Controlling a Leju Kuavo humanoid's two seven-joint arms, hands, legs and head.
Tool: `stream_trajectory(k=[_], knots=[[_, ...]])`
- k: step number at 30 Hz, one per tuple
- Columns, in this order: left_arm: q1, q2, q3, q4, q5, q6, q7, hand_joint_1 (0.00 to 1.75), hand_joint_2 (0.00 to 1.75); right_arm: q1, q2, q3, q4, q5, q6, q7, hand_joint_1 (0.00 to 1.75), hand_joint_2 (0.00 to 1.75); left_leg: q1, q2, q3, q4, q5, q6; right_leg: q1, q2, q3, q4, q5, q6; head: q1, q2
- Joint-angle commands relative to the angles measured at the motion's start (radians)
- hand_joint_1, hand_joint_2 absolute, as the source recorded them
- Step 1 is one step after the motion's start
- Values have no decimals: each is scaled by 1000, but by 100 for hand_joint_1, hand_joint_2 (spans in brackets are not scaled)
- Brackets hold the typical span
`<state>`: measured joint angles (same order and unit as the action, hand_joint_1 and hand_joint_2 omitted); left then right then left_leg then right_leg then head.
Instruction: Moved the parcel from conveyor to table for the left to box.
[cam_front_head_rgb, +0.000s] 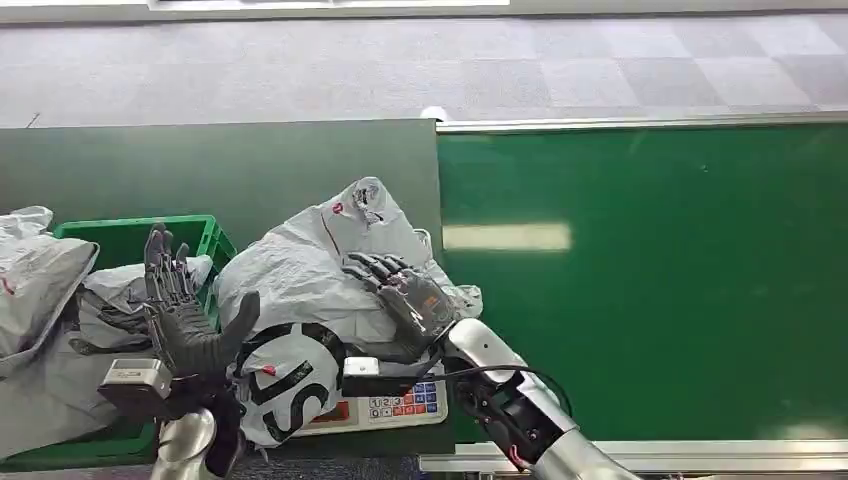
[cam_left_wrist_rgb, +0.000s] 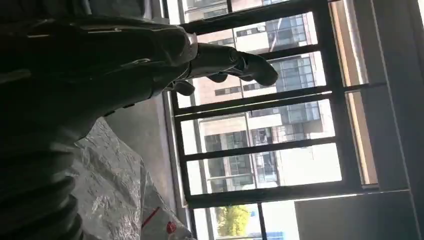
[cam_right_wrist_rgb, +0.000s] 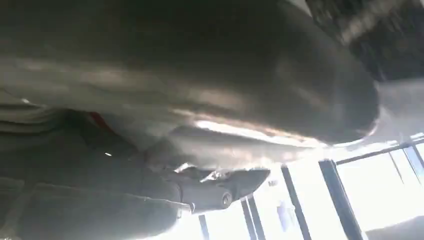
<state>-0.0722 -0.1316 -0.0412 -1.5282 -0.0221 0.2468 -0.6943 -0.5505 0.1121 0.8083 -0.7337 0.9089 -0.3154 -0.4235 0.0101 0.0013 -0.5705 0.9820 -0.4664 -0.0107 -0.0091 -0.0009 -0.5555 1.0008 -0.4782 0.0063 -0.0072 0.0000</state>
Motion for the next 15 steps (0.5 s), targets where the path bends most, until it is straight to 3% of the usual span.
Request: stream_trajectory(k=[1, 15], knots=[[-11, -5, 18, 30, 6, -11, -4, 0, 175, 39, -72, -63, -177, -92, 73, -18, 0, 0, 0, -1, 0, -1, 0, 1, 0, -1, 1, -1, 0, 0, 0, 0], [-27, -7, 33, 48, 5, -8, -4, 0, 175, 119, -107, -149, -377, -321, 211, -70, 0, 0, 0, -1, 0, 0, 1, 0, 0, -2, 0, -1, 0, 0, 0, 0]])
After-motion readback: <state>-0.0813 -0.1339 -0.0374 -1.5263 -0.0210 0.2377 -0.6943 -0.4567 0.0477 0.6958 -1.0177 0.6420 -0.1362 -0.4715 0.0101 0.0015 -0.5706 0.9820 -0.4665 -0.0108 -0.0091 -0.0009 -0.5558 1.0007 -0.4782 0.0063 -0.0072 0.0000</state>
